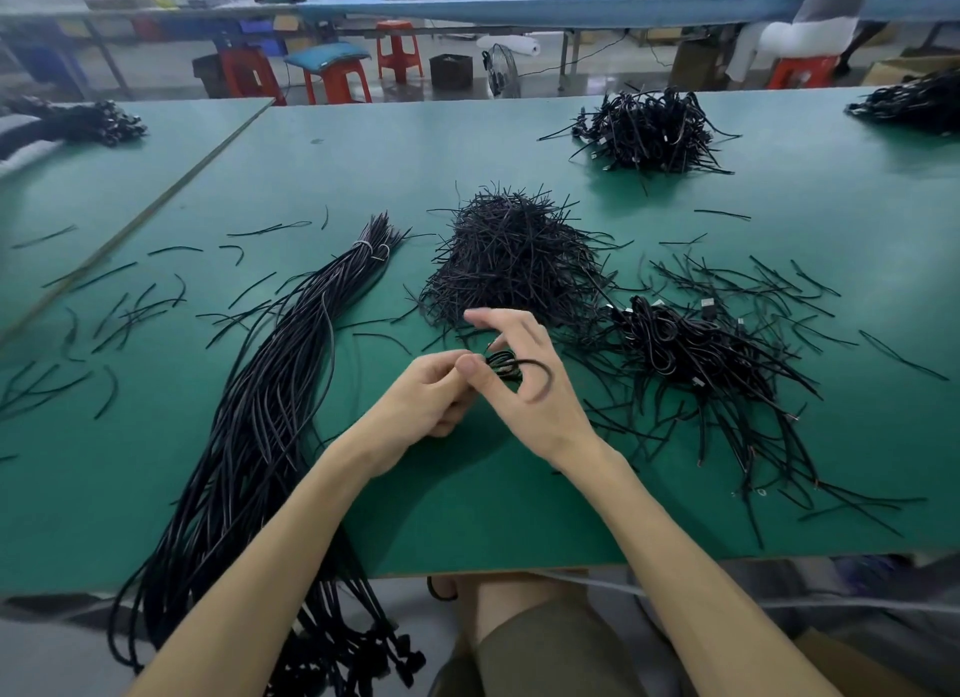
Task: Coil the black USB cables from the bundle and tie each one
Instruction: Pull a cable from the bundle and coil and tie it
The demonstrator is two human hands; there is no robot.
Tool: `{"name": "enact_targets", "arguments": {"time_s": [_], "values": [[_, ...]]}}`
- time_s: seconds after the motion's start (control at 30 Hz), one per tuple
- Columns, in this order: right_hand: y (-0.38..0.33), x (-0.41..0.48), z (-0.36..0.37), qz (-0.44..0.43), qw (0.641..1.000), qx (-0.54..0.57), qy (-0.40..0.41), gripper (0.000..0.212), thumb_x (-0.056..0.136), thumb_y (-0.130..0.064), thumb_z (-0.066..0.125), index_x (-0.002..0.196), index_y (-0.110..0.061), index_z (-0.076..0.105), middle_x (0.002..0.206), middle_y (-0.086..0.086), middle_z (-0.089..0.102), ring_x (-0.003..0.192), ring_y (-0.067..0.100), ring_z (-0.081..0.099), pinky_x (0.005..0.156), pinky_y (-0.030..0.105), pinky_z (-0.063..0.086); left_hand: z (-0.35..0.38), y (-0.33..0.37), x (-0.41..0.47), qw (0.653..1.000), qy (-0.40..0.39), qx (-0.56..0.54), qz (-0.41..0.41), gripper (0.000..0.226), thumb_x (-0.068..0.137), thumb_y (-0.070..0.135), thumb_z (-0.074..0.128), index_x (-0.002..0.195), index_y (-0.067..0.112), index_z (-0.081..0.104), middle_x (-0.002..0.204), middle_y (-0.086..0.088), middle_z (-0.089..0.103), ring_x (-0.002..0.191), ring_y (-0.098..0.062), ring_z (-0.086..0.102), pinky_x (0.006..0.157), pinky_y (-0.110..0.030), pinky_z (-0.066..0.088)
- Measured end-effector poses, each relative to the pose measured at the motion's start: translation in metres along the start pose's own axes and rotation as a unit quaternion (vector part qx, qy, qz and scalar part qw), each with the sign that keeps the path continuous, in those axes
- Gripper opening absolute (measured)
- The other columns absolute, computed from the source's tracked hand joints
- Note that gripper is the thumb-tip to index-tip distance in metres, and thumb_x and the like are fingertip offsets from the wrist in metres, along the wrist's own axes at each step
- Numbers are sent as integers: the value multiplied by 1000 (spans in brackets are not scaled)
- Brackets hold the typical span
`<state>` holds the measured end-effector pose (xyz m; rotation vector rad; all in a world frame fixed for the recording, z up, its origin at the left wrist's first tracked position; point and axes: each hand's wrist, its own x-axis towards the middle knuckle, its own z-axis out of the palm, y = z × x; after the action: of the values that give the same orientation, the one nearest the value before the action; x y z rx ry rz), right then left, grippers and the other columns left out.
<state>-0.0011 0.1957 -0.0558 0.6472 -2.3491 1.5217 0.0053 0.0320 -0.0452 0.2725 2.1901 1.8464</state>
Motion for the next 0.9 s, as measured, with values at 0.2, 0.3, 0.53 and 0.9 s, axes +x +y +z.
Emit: {"name": "enact_targets", "arguments": {"time_s": [0.2,0.3,0.53,0.9], "values": [[-2,1,-3,2,1000,-12,8,18,100,-32,64,111,-19,71,112,-12,66,114,12,53,98,18,39,-1,0,1,999,16,-37,8,31,106,40,50,82,20,48,63,11,29,51,-10,21,44,-19,21],[-3,2,-4,33,999,9,-3,19,99,-35,63,111,-23,70,111,-15,67,115,7,52,97,16,39,-2,1,2,998,21,-57,5,32,102,44,52,75,27,51,64,9,27,52,-12,19,43,-20,21],[-2,5,-4,60,997,55,-7,19,91,-25,75,110,-22,72,109,-11,69,111,13,56,88,29,47,-4,0,5,993,18,-115,-2,38,102,41,50,66,33,60,65,5,24,49,-9,18,40,-19,18],[6,7,-8,102,993,60,17,8,82,-12,80,89,-13,75,92,3,74,91,18,66,76,27,48,-4,2,6,993,-8,-113,-35,38,99,47,49,68,25,51,62,8,28,47,-10,19,38,-19,19]]}}
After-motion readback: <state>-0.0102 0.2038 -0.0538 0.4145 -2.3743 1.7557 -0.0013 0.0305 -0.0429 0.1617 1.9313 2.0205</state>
